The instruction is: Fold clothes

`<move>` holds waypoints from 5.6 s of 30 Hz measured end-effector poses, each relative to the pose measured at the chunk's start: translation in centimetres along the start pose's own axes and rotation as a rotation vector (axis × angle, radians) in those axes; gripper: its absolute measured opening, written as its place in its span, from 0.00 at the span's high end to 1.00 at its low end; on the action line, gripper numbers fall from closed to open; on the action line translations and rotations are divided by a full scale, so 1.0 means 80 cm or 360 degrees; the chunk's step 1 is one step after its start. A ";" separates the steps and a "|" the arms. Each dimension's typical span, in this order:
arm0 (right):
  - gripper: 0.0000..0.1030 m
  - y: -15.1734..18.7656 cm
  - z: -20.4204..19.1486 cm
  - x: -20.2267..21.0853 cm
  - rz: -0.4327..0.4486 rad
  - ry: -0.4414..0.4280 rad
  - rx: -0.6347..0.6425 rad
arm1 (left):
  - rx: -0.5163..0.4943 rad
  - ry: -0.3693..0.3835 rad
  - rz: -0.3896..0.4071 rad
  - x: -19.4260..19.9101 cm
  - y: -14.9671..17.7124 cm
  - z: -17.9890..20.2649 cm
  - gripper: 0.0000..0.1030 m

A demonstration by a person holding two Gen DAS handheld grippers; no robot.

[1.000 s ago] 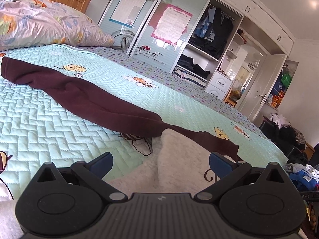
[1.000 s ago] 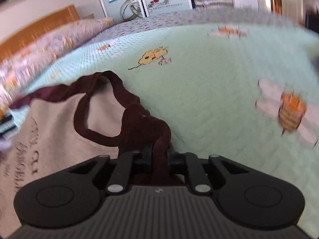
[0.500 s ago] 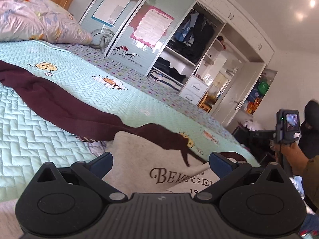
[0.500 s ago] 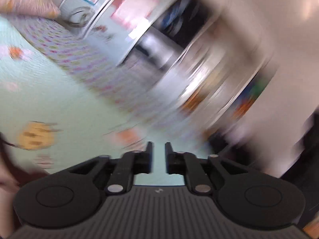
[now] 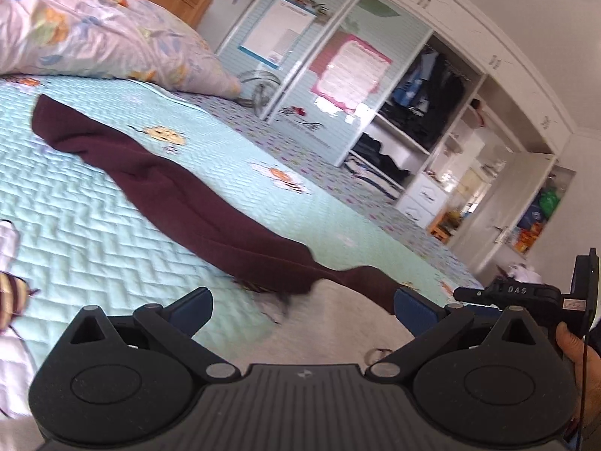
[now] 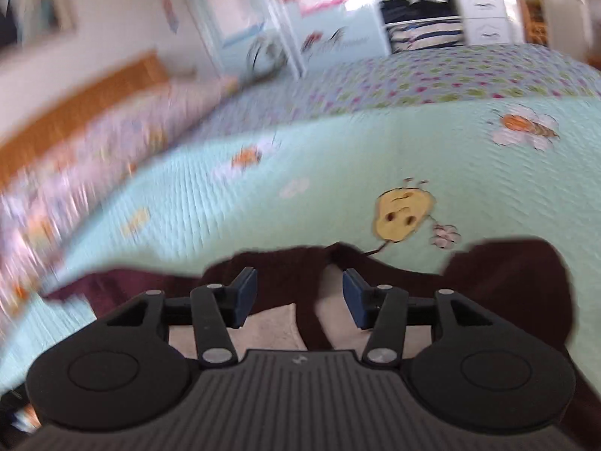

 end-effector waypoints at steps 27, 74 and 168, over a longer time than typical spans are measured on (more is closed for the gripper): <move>0.15 0.178 0.123 0.061 0.0681 -0.1134 -0.0898 | -0.1379 0.0398 -0.0352 -0.222 -0.053 0.200 0.01; 0.10 0.189 0.134 0.067 0.0789 -0.1258 -0.1076 | -0.1038 -0.0340 -0.0352 -0.222 -0.173 0.080 0.10; 0.96 -0.003 0.064 -0.068 -0.0292 0.0894 0.0748 | 0.0184 0.0176 -0.0211 -0.096 0.011 -0.035 0.01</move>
Point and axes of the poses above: each gripper's, at about its wrist camera, not at the fingertips, and x roughly against the way its jaws point, z to its right, y to its underside, the point moved 1 cm from there along -x, roughly the way its jaws point, and after that the axes turned 12 degrees about -y, right-handed, at the moved point
